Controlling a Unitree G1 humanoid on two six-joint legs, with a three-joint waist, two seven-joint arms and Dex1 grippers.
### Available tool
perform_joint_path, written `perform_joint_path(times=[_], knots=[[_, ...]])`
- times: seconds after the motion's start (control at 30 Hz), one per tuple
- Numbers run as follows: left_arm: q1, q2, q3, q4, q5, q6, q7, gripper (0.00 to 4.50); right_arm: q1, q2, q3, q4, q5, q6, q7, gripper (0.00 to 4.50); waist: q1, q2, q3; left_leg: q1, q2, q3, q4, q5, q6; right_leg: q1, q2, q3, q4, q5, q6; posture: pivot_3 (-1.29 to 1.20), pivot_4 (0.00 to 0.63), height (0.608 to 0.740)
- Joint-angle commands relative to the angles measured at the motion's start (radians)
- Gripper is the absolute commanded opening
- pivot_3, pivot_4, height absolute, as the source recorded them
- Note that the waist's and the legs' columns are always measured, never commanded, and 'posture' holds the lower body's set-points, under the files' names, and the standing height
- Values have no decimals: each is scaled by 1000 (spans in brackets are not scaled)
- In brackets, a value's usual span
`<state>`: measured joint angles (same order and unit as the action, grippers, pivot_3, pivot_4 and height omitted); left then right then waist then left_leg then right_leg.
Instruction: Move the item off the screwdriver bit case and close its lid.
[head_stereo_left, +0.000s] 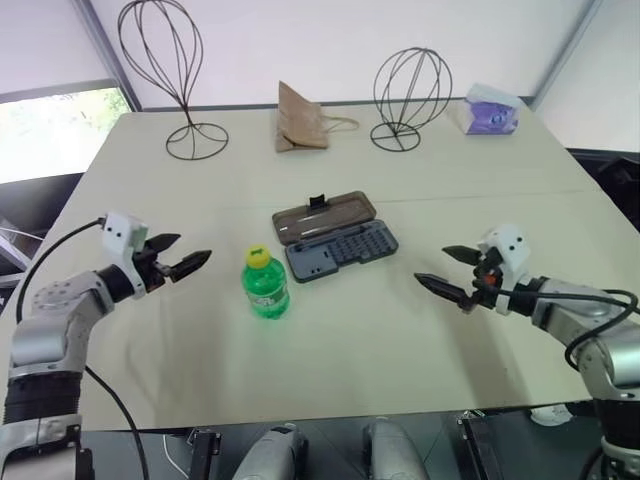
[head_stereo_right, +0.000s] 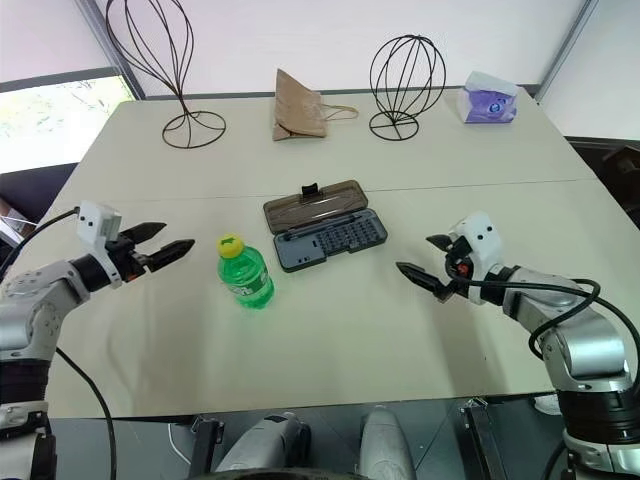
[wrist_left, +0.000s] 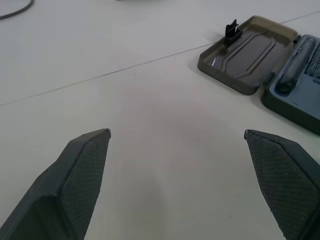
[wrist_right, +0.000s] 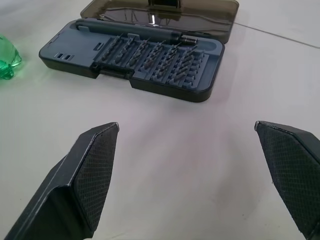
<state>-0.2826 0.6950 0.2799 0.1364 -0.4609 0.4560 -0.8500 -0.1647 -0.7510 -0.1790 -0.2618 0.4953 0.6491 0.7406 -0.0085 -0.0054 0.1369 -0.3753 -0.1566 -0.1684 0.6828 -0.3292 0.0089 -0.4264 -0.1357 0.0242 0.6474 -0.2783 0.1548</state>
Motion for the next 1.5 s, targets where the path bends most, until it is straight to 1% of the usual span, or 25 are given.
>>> perform_joint_path(times=[0.03, 0.17, 0.43, 0.93, 0.97, 1.07, 1.13, 1.23, 1.37, 1.5], knots=[[-13, 15, 9, -18, -6, -9, -13, 4471, -14, -11, -23, -31, 3, -10, 2, 4497, 1, 0, 0, 0, 0, 0, 0, 0, 0, 0, 0, 0, 0, 0, 0, 0, 150, 740], [-1, 24, 9, -47, -20, -5, -47, 4471, -16, -21, -29, -35, 11, -4, 13, 4497, 1, 0, 0, 0, 0, 0, 0, 0, 0, 0, 0, 0, 0, 0, 0, 0, 150, 740], [-21, 10, -1, -29, -2, -12, -31, 4471, -41, -19, -8, -7, -19, -28, 11, 4497, 1, 0, 0, 0, 0, 0, 0, 0, 0, 0, 0, 0, 0, 0, 0, 0, 150, 740], [-38, 19, -8, 7, 41, -62, -3, 4471, -58, -27, -1, -11, -36, -27, 27, 4497, 1, 0, 0, 0, 0, 0, 0, 0, 0, 0, 0, 0, 0, 0, 0, 0, 150, 740], [-38, 32, 0, -5, 25, -46, -22, 4471, -60, -38, -3, -30, -21, -8, 42, 4497, 1, 0, 0, 0, 0, 0, 0, 0, 0, 0, 0, 0, 0, 0, 0, 0, 150, 740], [9, 131, 33, -138, -93, 75, -163, 4471, -74, -88, -68, -150, 166, 153, 112, 4497, -3, 0, 4, -1, 0, 0, 0, 0, 0, -1, 0, 0, 0, 0, 0, 0, 150, 740], [37, 190, 51, -228, -178, 174, -217, 4471, -93, -112, -100, -193, 255, 218, 127, 4497, -5, 1, 5, -2, 1, 0, -1, 0, 0, -2, 0, 0, 0, 0, 0, 0, 150, 740], [67, 250, 51, -359, -270, 277, -260, 4471, -129, -113, -102, -191, 276, 233, 105, 4497, -2, 1, 5, -1, 1, 0, -1, 0, 0, -1, 1, 0, -1, 0, 0, 0, 150, 740], [39, 251, 29, -433, -316, 321, -242, 4471, -143, -96, -59, -158, 237, 208, 83, 4497, 10, 2, 6, 0, 1, 0, -1, 0, 0, 1, 0, 0, -2, 0, 0, 0, 150, 740], [-16, 213, -10, -480, -351, 346, -201, 4471, -139, -76, -29, -161, 220, 193, 63, 4497, 21, 2, 7, 0, 1, 1, -1, 0, 0, 0, 0, 0, -2, 0, 0, 0, 150, 740]])
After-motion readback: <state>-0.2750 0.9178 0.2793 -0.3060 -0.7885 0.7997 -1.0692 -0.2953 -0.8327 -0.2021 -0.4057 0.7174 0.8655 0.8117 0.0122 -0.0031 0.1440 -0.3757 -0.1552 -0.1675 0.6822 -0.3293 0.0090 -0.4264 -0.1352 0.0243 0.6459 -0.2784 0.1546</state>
